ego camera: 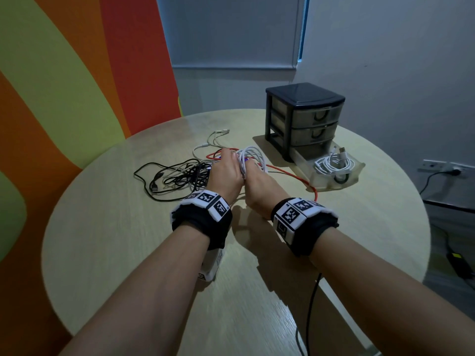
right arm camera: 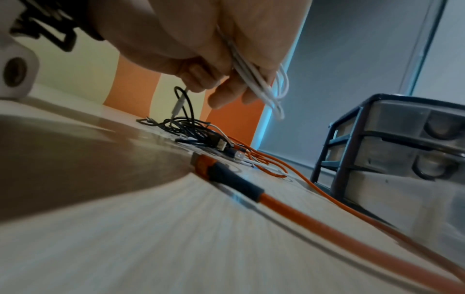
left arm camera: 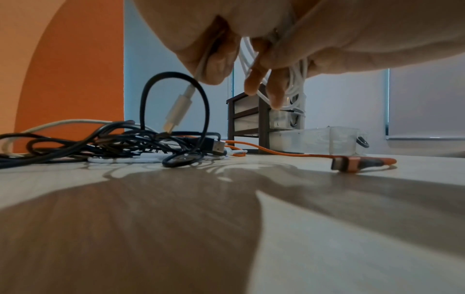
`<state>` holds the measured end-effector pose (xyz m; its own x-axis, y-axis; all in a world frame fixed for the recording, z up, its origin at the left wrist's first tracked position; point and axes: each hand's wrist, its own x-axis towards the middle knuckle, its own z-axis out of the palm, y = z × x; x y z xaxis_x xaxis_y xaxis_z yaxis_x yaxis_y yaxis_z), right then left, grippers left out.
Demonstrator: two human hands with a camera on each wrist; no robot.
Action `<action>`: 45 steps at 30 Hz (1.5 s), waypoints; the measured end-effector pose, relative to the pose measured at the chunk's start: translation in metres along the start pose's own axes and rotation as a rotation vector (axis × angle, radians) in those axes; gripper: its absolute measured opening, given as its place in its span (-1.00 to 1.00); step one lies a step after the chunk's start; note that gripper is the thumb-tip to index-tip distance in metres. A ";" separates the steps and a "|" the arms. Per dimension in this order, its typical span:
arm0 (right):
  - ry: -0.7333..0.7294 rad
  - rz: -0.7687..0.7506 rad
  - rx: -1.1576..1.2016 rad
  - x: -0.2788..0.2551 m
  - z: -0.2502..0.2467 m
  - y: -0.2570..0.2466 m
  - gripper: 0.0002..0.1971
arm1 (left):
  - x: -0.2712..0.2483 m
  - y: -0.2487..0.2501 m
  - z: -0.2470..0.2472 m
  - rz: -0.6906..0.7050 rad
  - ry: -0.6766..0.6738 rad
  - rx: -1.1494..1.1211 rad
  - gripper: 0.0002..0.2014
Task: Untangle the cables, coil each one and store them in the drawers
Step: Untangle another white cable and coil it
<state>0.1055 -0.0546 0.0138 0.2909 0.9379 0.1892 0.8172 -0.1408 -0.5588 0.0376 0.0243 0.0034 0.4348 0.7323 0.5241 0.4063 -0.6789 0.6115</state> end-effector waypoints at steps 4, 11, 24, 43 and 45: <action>0.060 -0.035 0.095 0.002 0.002 0.003 -0.71 | -0.005 0.005 -0.004 0.093 0.049 -0.100 -0.62; 0.205 -0.100 0.107 0.011 0.000 0.018 -0.77 | -0.004 -0.003 0.002 0.128 -0.084 -0.153 -0.70; 0.442 -0.071 0.380 0.015 -0.014 0.029 -0.77 | -0.004 -0.004 0.005 0.031 -0.553 -0.119 -0.65; 0.093 0.097 1.222 0.026 -0.052 0.032 -0.69 | -0.005 -0.002 0.002 0.156 -0.305 -0.209 -0.53; 0.094 0.117 1.243 0.027 -0.048 0.035 -0.69 | -0.007 0.000 0.001 0.254 -0.326 -0.193 -0.56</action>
<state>0.1660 -0.0491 0.0380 0.4062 0.9064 0.1156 -0.2227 0.2209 -0.9495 0.0355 0.0194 -0.0008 0.7443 0.4677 0.4768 0.1099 -0.7899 0.6034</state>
